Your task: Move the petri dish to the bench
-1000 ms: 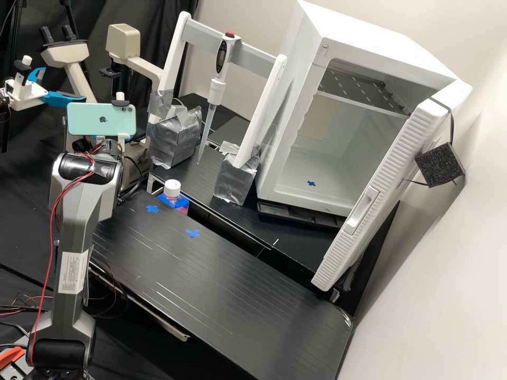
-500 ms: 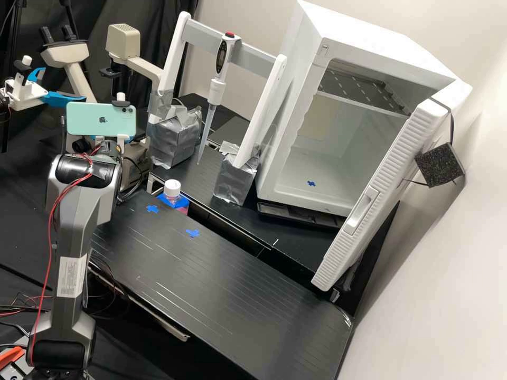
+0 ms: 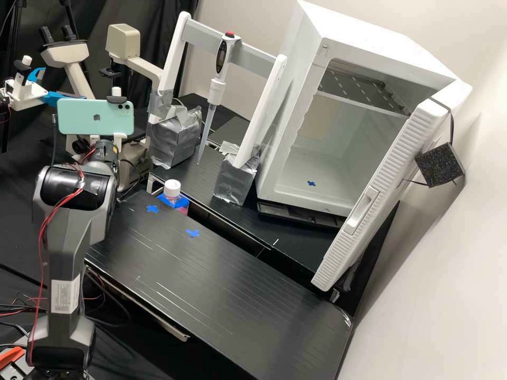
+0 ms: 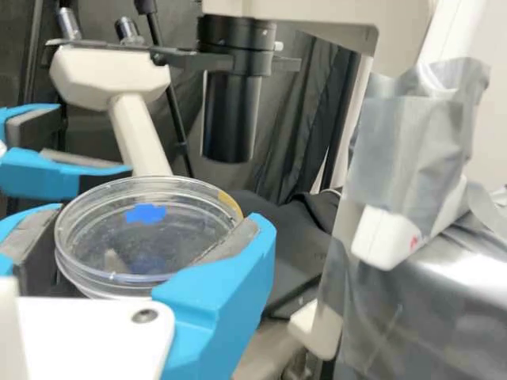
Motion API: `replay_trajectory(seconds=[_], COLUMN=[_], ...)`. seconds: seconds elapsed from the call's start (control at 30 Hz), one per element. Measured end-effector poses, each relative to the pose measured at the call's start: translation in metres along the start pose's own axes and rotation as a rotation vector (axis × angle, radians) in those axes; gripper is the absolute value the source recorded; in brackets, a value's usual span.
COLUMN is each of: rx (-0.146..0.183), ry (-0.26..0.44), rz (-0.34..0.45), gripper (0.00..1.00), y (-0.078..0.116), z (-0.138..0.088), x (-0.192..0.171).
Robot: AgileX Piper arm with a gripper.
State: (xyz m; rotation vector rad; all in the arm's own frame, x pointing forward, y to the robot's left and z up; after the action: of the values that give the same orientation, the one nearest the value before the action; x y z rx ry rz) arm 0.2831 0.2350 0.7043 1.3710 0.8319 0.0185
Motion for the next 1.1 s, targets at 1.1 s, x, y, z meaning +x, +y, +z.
replay_trajectory(seconds=[1.1], rx=[0.008], ry=[-0.122], rz=[0.243], gripper=[0.0], y=[-0.001], z=[0.088], x=[-0.209])
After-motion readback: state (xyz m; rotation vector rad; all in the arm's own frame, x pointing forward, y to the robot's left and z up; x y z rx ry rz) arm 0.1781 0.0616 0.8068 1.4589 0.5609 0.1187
